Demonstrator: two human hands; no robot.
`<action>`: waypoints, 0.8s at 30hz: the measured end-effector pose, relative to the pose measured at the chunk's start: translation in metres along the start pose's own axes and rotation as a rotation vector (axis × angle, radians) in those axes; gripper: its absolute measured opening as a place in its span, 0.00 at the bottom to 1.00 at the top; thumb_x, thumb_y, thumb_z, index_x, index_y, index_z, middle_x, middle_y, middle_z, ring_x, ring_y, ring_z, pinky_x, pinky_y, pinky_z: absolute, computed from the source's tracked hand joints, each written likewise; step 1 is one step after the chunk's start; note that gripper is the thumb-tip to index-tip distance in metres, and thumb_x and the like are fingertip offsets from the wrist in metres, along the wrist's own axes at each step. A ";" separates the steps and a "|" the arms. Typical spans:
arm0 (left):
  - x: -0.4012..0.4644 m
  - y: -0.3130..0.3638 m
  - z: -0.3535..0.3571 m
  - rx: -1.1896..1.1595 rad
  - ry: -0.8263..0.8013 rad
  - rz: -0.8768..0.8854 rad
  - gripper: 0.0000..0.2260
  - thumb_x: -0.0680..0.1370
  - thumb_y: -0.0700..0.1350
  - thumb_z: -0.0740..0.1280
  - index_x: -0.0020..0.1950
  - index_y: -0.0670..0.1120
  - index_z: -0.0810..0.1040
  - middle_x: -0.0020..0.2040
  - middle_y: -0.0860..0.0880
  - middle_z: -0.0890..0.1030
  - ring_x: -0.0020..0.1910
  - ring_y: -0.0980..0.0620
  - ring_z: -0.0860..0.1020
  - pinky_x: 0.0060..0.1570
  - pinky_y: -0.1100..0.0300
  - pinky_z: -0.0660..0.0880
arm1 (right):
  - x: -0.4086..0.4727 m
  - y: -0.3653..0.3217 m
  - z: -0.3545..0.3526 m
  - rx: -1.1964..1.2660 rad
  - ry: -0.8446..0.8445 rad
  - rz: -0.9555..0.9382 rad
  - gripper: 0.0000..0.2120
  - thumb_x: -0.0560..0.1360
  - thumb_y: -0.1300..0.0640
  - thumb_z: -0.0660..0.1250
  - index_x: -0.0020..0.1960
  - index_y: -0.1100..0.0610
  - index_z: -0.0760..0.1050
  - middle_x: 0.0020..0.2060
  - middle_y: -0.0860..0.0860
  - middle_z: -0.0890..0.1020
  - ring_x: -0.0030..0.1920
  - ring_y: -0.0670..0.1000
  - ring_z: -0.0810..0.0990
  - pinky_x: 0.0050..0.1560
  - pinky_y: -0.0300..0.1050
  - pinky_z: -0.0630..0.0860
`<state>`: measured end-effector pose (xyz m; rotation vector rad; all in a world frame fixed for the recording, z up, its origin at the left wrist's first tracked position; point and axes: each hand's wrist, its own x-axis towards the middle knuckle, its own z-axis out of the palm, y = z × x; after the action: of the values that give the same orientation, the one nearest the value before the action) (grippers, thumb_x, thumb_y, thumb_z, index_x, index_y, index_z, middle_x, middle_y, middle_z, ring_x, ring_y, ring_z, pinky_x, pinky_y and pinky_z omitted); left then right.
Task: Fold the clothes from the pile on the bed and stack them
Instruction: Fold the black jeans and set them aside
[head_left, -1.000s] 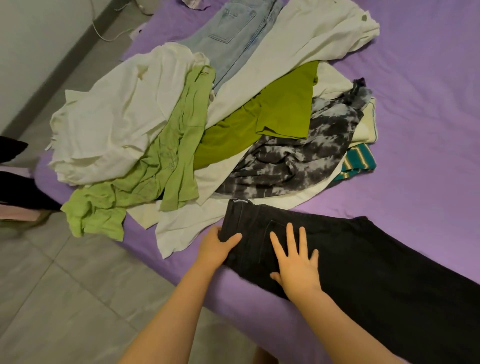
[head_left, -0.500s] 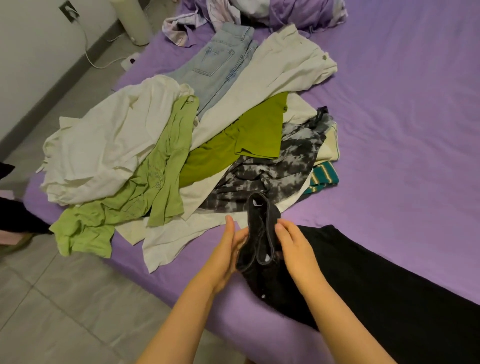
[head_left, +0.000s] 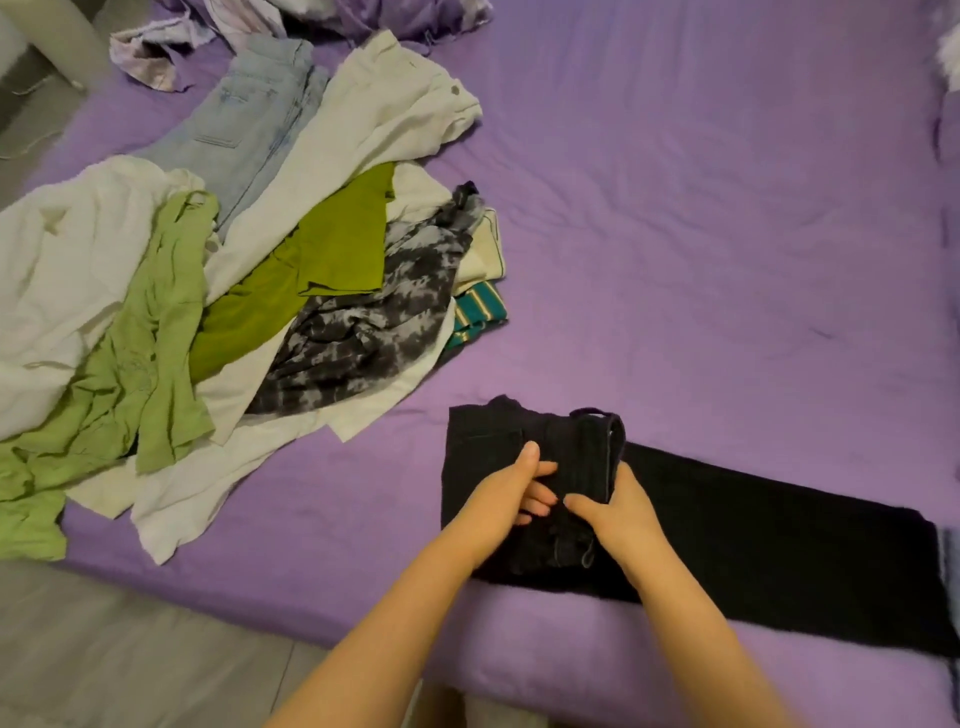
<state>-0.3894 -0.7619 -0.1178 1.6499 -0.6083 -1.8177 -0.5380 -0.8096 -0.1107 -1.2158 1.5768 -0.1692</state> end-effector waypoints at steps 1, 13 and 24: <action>0.004 -0.006 0.006 0.070 0.073 0.026 0.15 0.81 0.60 0.55 0.56 0.57 0.78 0.49 0.53 0.82 0.49 0.55 0.79 0.56 0.57 0.75 | 0.003 0.014 -0.008 0.012 0.024 0.018 0.20 0.71 0.61 0.72 0.58 0.51 0.67 0.44 0.43 0.75 0.43 0.41 0.74 0.38 0.35 0.69; 0.032 -0.056 0.018 0.621 0.451 -0.043 0.29 0.78 0.45 0.66 0.76 0.44 0.59 0.71 0.41 0.66 0.70 0.42 0.66 0.69 0.50 0.64 | 0.011 0.117 -0.079 0.096 0.127 0.124 0.22 0.73 0.64 0.70 0.65 0.59 0.67 0.54 0.52 0.76 0.53 0.50 0.74 0.53 0.41 0.70; 0.048 -0.068 0.018 0.433 0.476 -0.003 0.23 0.78 0.47 0.67 0.71 0.42 0.67 0.66 0.44 0.75 0.63 0.43 0.74 0.64 0.48 0.71 | 0.021 0.120 -0.074 0.174 0.002 0.014 0.36 0.76 0.67 0.66 0.78 0.57 0.50 0.67 0.50 0.68 0.64 0.43 0.65 0.58 0.25 0.60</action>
<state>-0.4182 -0.7482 -0.1969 2.2700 -0.8131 -1.2711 -0.6664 -0.8040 -0.1720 -1.0686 1.5382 -0.2921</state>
